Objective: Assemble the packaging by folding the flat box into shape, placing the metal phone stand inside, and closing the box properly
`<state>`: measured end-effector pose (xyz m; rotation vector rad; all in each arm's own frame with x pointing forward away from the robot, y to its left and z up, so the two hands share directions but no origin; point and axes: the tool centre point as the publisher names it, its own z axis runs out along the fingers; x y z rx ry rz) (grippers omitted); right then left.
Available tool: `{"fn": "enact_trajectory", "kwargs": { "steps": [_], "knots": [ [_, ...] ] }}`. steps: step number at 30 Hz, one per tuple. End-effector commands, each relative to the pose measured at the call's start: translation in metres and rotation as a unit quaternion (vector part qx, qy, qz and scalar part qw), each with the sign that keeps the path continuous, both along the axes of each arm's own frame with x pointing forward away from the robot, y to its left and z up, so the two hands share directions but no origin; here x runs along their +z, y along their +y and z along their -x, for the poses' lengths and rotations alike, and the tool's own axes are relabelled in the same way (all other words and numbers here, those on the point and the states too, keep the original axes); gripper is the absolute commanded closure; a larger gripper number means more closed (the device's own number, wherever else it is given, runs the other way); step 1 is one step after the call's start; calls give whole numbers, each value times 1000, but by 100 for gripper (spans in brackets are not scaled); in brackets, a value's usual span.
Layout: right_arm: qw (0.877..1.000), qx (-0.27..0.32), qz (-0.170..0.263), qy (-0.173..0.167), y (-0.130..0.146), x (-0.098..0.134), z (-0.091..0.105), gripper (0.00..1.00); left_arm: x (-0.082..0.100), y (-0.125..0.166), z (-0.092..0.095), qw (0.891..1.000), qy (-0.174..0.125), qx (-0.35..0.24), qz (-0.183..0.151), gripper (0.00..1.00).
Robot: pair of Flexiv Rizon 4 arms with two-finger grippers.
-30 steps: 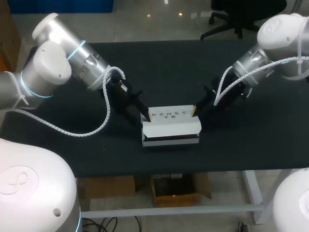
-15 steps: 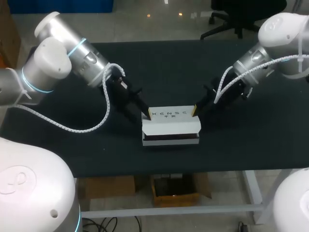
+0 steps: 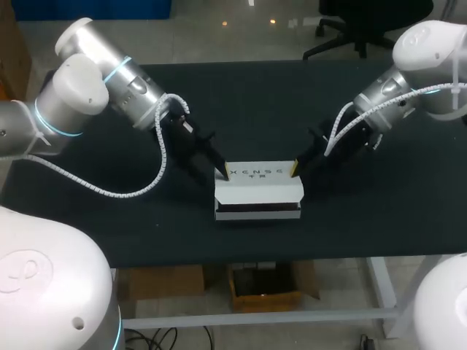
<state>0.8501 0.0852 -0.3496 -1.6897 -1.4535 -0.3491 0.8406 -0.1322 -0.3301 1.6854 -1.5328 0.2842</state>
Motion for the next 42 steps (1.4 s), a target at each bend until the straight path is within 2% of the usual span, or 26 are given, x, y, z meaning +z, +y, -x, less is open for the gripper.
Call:
{"fn": "enact_trajectory", "kwargs": {
  "steps": [1,14,42],
  "knots": [
    [1000,5,-6,7,5,-3,-3,76,-1,-6,-3,1000,7,-2,1,56],
    [1000,7,-5,15,9,6,-10,76,2,-2,-2,999,32,5,12,56],
    [999,7,-4,32,13,11,-8,76,12,-1,-8,998,60,11,14,56]
  ]
}}
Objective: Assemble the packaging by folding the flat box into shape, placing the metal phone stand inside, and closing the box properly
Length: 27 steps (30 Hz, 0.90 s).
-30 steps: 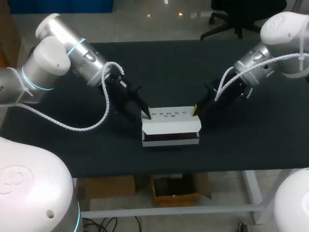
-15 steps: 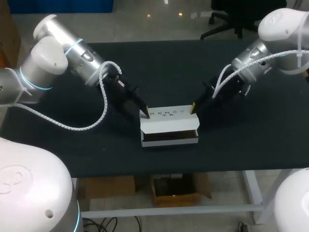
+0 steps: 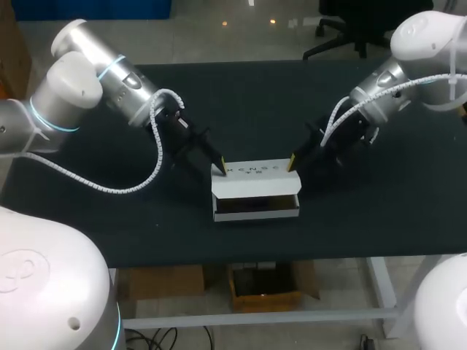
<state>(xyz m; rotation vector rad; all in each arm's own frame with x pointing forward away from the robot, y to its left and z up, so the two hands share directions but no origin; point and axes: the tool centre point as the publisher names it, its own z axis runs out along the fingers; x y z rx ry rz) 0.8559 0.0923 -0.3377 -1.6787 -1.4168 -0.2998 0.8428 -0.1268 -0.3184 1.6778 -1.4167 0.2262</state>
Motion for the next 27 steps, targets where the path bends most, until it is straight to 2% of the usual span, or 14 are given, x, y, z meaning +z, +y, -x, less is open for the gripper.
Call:
{"fn": "enact_trajectory", "kwargs": {
  "steps": [1,27],
  "knots": [
    [1000,3,-3,5,5,-1,-2,76,1,-6,-6,1000,7,-5,1,56],
    [1000,3,-11,20,3,3,-6,75,7,-5,-10,1000,30,7,4,56]
  ]
}}
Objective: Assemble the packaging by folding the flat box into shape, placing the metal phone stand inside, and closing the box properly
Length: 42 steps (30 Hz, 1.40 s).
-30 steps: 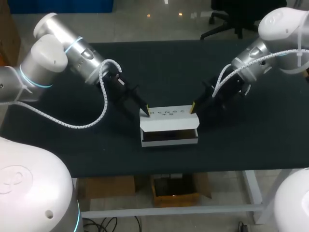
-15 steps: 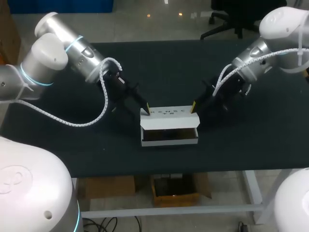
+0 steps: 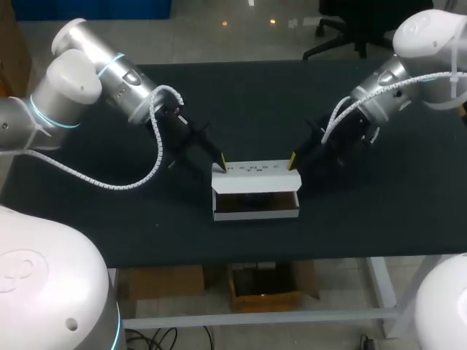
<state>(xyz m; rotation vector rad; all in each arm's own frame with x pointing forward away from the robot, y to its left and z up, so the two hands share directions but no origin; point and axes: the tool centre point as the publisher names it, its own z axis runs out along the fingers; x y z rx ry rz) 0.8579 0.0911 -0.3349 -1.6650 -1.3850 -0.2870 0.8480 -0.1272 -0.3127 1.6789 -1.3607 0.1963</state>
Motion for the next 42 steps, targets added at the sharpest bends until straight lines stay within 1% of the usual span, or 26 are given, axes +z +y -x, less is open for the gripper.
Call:
{"fn": "enact_trajectory", "kwargs": {
  "steps": [1,8,21,34,42],
  "knots": [
    [1000,5,-3,6,4,1,-5,75,1,-5,-5,1000,5,-2,0,56],
    [1000,3,-3,9,5,2,-7,75,2,-5,-4,1000,12,0,2,56],
    [1000,4,-5,12,7,6,-10,75,3,-2,-10,1000,22,8,4,56],
    [1000,3,-9,18,7,6,-13,74,6,1,-21,999,32,13,4,56],
    [1000,1,-12,22,6,6,-16,74,6,2,-23,999,39,15,3,56]
  ]
}}
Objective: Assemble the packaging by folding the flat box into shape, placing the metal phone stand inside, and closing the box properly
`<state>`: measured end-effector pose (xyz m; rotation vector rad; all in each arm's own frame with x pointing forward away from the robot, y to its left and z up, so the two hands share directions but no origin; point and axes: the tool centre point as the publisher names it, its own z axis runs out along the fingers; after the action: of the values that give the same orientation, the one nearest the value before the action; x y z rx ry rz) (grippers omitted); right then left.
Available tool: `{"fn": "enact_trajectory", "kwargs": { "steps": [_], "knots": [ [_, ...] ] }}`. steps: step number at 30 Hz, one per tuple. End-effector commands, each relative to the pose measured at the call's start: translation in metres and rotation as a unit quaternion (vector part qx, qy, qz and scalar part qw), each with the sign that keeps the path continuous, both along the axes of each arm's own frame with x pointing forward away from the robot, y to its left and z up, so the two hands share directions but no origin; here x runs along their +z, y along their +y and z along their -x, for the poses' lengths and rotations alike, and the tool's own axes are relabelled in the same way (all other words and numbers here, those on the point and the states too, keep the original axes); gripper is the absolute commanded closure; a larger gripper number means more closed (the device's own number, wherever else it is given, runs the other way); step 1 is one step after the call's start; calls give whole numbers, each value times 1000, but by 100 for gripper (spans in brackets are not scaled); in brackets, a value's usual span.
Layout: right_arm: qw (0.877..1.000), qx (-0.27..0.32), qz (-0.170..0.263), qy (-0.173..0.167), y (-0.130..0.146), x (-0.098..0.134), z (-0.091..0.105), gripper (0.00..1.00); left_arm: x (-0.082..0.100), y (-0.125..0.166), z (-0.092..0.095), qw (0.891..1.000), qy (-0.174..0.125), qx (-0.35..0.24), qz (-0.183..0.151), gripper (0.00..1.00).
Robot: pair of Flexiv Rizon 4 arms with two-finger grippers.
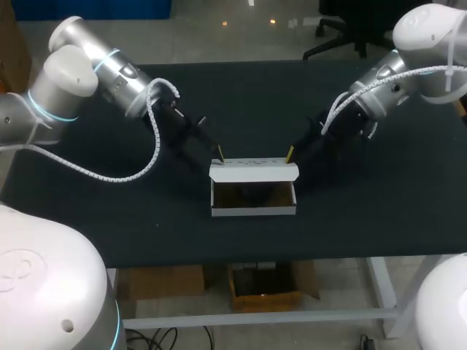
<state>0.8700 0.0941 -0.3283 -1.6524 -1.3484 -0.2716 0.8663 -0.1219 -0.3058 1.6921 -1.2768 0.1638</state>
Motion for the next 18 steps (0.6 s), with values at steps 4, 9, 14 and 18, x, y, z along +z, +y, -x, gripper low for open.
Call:
{"fn": "enact_trajectory", "kwargs": {
  "steps": [4,9,14,18],
  "knots": [
    [1000,5,-4,6,3,1,-6,73,1,-4,-6,1000,7,-3,0,55],
    [1000,6,-6,8,3,3,-8,73,1,-4,-7,1000,11,-1,1,55],
    [1000,6,-6,10,3,5,-11,73,3,-3,-7,1000,16,0,2,55],
    [1000,7,-6,11,4,6,-13,73,5,-3,-7,1000,17,1,3,55]
  ]
}}
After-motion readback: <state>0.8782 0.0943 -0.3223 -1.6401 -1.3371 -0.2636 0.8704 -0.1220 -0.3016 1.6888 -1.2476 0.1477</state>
